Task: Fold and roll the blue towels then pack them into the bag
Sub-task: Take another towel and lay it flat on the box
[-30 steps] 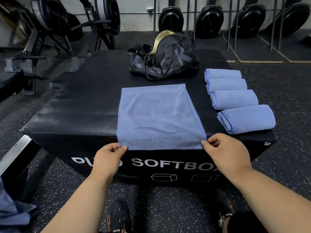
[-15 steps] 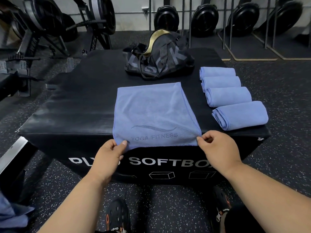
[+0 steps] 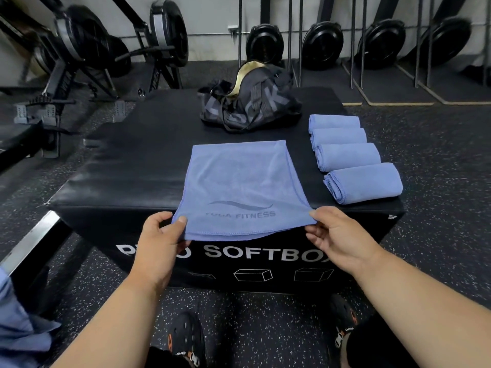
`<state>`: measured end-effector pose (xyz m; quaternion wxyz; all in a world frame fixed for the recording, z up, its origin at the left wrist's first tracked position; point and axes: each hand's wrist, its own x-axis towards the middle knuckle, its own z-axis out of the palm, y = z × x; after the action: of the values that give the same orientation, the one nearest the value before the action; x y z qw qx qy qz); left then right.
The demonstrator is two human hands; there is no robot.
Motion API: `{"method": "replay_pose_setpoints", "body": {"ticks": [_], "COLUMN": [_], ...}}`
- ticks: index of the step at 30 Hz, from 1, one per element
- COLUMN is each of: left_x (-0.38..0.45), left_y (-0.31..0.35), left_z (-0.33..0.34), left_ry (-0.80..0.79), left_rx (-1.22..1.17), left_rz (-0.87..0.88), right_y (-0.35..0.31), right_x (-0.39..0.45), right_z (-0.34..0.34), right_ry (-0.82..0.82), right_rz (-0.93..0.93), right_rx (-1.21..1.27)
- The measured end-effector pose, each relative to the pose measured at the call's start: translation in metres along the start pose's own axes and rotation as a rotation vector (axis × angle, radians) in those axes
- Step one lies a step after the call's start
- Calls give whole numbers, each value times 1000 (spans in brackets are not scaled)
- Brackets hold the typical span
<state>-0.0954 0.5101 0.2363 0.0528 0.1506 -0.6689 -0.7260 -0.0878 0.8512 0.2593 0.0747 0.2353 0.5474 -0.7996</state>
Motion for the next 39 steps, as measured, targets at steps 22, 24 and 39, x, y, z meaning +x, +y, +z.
{"method": "replay_pose_setpoints", "body": {"ticks": [22,24,39], "left_x": [-51,-52,-48], "left_y": [22,19,2], "left_z": [5,5,5], "left_ry": [-55,-73,41], "left_rx": [-150,-176,-25], "left_rz": [-151,-246,-260], "right_y": [0,2,2], "right_x": [-30,-29,-29], "right_z": [-30,-33,-38], "right_ry": [30,36,20], "right_rz": [37,91,235], "right_rx": [-25,-15,12]}}
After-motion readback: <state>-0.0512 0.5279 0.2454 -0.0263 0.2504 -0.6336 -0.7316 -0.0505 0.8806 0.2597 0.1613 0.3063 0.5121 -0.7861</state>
